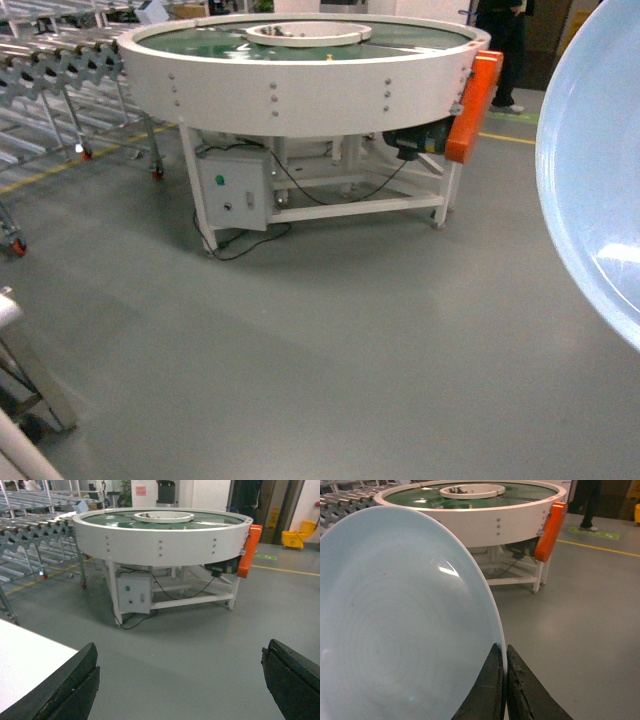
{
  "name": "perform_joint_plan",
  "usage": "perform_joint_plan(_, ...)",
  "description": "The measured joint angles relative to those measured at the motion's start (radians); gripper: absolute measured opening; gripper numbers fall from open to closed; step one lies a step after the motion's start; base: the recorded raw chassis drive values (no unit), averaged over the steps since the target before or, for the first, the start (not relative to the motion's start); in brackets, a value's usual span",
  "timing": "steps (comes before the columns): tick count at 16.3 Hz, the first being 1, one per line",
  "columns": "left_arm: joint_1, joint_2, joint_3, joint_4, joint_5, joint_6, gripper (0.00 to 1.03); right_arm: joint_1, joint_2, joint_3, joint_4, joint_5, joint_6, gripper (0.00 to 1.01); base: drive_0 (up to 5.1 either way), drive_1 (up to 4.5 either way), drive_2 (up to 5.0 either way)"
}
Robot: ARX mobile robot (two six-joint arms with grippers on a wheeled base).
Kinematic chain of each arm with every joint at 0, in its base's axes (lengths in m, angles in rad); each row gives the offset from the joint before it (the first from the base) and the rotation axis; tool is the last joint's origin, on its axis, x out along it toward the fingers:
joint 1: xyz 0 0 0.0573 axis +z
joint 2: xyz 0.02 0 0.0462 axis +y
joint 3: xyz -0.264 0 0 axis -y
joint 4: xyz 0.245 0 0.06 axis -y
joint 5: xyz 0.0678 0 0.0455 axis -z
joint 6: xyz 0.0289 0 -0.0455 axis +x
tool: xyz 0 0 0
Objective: Place blue tray on left shelf second layer neatly
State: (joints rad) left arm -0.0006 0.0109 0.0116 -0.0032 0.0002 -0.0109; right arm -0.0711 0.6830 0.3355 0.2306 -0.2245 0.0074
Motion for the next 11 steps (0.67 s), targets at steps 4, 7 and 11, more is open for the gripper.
perform_joint_plan(4, 0.0, 0.0, 0.0, -0.001, 0.0, 0.0, 0.98, -0.001, 0.001, 0.0, -0.002, 0.0, 0.0, 0.02, 2.8, -2.33, -4.9)
perform_joint_plan(7, 0.0, 0.0, 0.0, -0.002, -0.001, 0.0, 0.98, 0.0, 0.0, 0.0, -0.003, 0.0, 0.0, 0.02, 2.8, -2.29, -4.8)
perform_joint_plan(11, 0.0, 0.0, 0.0, -0.001, -0.001, 0.0, 0.98, -0.001, 0.0, 0.0, -0.001, 0.001, 0.0, 0.02, 2.7, -2.43, -5.0)
